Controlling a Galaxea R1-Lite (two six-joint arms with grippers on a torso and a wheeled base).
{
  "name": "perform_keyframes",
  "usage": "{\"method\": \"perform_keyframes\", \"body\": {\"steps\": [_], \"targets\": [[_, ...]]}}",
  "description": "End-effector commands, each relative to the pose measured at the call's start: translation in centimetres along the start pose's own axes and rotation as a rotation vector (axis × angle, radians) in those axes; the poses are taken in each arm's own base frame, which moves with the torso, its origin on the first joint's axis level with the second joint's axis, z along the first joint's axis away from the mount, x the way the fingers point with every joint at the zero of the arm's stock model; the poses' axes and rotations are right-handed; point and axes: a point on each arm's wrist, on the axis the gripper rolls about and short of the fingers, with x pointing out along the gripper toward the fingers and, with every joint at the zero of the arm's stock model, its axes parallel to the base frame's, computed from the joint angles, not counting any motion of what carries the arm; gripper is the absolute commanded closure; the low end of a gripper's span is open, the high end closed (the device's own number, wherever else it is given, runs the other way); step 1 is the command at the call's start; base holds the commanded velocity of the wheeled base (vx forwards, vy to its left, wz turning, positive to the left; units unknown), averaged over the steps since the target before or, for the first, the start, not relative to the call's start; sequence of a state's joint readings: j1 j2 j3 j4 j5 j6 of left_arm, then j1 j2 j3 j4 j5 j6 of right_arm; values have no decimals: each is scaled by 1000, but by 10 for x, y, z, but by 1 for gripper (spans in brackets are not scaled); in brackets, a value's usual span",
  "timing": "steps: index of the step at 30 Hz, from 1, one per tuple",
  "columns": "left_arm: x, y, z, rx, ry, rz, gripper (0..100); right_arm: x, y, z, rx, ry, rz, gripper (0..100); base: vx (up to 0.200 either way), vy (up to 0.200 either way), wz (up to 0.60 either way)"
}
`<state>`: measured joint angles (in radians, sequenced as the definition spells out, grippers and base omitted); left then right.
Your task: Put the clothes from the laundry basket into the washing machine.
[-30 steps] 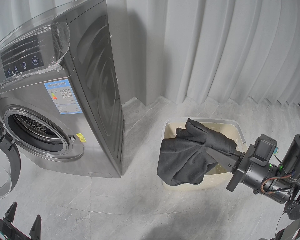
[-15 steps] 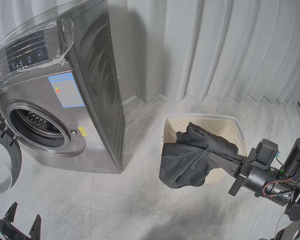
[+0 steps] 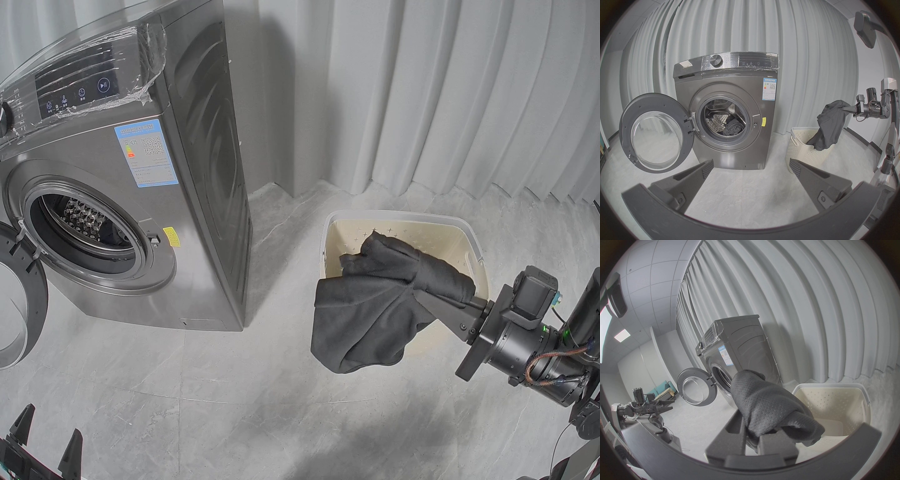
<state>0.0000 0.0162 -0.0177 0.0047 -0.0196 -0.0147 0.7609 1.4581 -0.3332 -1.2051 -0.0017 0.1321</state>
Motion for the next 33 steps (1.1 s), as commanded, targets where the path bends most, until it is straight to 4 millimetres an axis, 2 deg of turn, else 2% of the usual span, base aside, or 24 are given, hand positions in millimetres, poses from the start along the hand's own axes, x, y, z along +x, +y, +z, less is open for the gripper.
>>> {"method": "perform_keyframes", "body": {"steps": [1, 9, 25, 33], "targets": [[1, 0, -5, 1, 9, 1, 0, 3, 2, 2, -1, -21, 11, 100, 0, 200, 0], [1, 0, -5, -1, 9, 1, 0, 12, 7, -8, 3, 4, 38, 100, 0, 200, 0], [1, 0, -5, -8, 9, 3, 0, 23, 8, -2, 4, -50, 38, 100, 0, 200, 0], [1, 0, -5, -8, 9, 3, 0, 24, 9, 2, 5, -80, 37, 100, 0, 0, 0]]}}
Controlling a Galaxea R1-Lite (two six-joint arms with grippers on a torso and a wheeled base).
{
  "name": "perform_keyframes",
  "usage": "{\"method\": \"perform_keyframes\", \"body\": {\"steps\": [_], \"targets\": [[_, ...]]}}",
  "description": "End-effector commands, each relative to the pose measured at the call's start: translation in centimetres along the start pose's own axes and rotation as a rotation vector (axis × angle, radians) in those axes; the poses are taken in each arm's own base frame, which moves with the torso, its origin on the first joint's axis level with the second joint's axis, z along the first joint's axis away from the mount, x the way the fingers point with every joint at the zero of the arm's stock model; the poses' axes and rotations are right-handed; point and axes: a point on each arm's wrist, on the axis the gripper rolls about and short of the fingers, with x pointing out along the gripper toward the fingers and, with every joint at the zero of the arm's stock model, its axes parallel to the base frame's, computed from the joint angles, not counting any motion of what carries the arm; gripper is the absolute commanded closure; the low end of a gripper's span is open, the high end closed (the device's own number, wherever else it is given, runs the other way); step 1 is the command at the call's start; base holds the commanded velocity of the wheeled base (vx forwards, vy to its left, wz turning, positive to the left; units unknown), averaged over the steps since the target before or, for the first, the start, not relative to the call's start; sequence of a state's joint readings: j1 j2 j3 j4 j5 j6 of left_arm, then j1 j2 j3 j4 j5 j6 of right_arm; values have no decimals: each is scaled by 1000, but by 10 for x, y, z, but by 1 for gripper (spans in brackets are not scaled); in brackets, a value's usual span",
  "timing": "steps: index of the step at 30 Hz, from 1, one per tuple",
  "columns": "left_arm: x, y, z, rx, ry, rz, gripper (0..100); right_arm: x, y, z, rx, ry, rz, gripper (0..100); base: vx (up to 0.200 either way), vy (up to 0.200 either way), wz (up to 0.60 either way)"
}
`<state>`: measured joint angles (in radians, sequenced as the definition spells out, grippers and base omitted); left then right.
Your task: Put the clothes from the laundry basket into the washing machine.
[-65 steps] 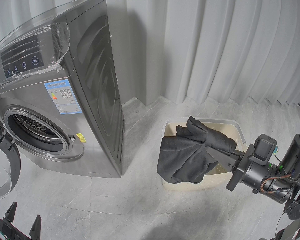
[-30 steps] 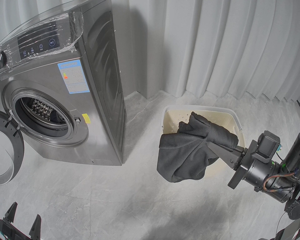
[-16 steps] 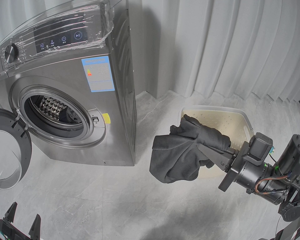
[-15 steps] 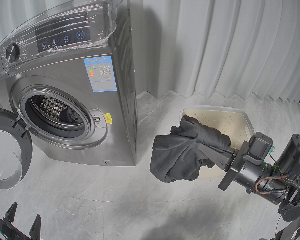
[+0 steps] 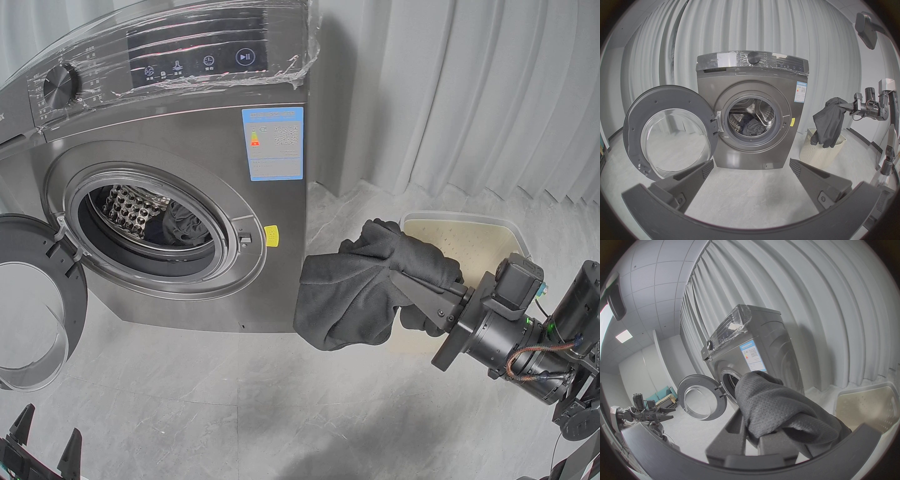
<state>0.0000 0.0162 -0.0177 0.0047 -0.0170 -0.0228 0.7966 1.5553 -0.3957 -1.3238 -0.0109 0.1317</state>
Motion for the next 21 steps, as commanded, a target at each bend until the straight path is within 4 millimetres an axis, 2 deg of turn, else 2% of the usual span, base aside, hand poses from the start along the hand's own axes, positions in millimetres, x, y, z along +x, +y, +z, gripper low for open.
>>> {"method": "perform_keyframes", "body": {"steps": [1, 13, 21], "targets": [[1, 0, -5, 0, 11, 0, 0, 1, -1, 0, 0, 1, -4, 100, 0, 0, 0], [1, 0, -5, -3, 11, 0, 0, 1, -7, -1, -4, 4, -31, 100, -200, 0, 0], [1, 0, -5, -2, 11, 0, 0, 1, -7, -1, -4, 5, -33, 100, 0, 0, 0]]}}
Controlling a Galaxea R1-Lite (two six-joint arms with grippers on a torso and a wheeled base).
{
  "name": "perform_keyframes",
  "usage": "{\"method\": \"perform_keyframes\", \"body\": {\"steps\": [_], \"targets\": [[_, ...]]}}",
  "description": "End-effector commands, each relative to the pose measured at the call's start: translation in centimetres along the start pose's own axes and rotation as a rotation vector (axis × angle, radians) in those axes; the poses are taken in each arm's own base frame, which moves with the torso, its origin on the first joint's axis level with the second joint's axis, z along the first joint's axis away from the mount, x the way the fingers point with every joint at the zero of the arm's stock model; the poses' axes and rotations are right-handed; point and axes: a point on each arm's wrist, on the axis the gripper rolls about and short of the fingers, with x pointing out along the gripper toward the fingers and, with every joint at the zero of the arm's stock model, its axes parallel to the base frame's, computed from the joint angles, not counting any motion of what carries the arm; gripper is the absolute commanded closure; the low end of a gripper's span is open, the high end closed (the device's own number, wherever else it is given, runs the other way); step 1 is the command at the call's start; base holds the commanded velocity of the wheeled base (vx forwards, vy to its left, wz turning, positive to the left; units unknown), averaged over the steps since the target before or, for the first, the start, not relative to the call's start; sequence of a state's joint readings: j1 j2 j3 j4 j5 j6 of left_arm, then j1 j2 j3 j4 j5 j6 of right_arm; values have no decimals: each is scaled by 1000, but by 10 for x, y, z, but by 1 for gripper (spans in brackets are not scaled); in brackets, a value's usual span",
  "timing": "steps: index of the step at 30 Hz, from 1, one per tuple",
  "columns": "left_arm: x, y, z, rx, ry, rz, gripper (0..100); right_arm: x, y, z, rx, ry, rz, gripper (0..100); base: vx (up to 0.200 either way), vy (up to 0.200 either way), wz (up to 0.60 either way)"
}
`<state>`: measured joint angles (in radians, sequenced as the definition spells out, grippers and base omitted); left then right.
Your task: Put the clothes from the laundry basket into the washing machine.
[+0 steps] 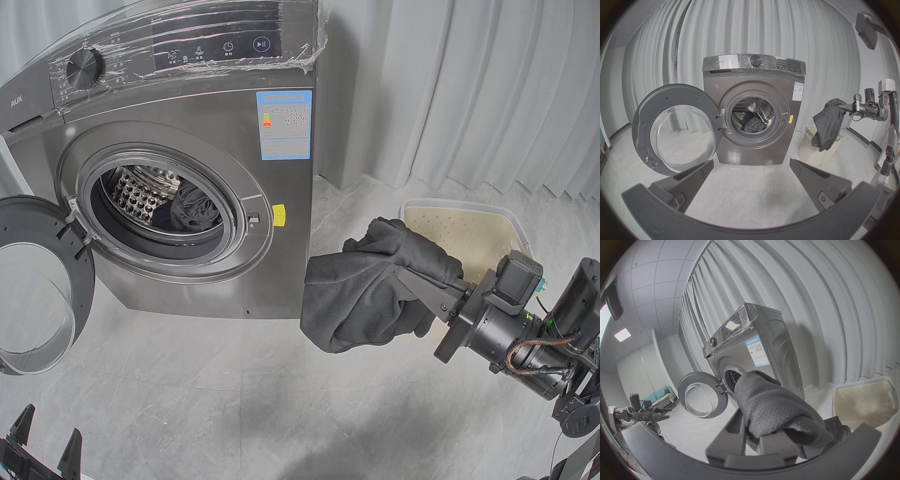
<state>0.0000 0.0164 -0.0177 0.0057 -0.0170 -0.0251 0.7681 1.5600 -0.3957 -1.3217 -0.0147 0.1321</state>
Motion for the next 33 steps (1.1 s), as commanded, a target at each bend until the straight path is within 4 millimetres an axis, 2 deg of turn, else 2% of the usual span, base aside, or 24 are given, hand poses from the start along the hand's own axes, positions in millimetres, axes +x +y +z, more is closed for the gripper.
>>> {"method": "perform_keyframes", "body": {"steps": [1, 25, 33], "targets": [[1, 0, -5, 0, 9, 0, 0, 0, 0, -1, 0, 3, 1, 100, 0, 0, 0], [1, 0, -5, -1, 9, 0, 0, -1, 0, -1, 0, 9, -1, 100, 0, 200, 0], [1, 0, -5, -6, 9, 0, 0, -1, -2, -2, -1, 12, -8, 100, 0, 0, 0]]}}
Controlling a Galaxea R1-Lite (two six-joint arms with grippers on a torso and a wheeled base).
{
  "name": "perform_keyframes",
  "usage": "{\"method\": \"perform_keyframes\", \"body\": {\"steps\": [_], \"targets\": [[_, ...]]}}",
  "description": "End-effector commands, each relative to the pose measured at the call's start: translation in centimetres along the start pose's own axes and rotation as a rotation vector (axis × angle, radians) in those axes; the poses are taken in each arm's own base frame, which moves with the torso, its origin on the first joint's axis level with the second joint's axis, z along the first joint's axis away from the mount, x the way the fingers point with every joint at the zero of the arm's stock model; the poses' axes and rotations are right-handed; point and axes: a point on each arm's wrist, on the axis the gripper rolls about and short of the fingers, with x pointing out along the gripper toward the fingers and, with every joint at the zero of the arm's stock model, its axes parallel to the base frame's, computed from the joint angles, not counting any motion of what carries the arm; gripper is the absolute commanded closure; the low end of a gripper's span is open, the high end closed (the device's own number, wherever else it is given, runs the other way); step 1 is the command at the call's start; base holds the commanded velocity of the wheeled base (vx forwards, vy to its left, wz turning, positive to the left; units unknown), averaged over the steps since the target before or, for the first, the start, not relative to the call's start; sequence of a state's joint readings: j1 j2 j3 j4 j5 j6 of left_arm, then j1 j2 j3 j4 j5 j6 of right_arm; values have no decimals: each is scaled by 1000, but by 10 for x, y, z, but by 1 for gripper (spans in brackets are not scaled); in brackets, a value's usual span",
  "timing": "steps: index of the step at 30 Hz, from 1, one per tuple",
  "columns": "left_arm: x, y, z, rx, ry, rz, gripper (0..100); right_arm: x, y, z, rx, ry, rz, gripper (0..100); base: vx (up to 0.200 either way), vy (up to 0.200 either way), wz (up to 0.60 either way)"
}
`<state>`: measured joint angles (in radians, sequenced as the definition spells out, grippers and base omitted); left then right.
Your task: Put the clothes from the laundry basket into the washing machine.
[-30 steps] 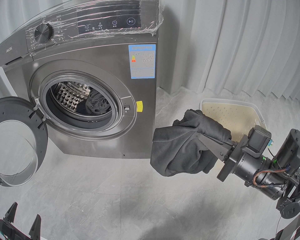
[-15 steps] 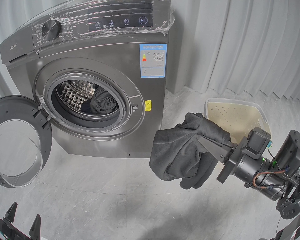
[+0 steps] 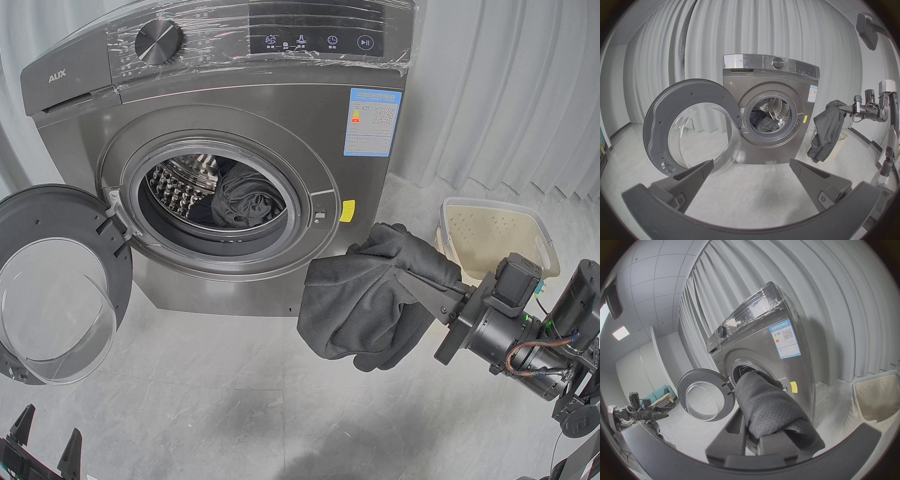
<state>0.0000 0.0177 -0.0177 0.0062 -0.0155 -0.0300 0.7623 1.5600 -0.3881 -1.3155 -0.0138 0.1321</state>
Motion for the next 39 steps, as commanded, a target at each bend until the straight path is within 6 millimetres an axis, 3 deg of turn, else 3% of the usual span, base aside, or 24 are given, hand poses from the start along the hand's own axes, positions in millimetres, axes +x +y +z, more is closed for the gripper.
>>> {"method": "perform_keyframes", "body": {"steps": [1, 7, 16, 39], "targets": [[1, 0, -5, -1, 8, 0, 0, 0, 0, 0, 0, -1, -1, 100, 0, 0, 0], [1, 0, -5, -1, 8, 0, 0, 0, -1, 0, -1, -1, -4, 100, -200, 0, 0], [1, 0, -5, -2, 8, 0, 0, 0, -3, 0, 0, 1, -11, 100, 0, 0, 0], [1, 0, -5, -2, 8, 0, 0, 1, -7, 2, -3, -10, -32, 100, 0, 200, 0]]}}
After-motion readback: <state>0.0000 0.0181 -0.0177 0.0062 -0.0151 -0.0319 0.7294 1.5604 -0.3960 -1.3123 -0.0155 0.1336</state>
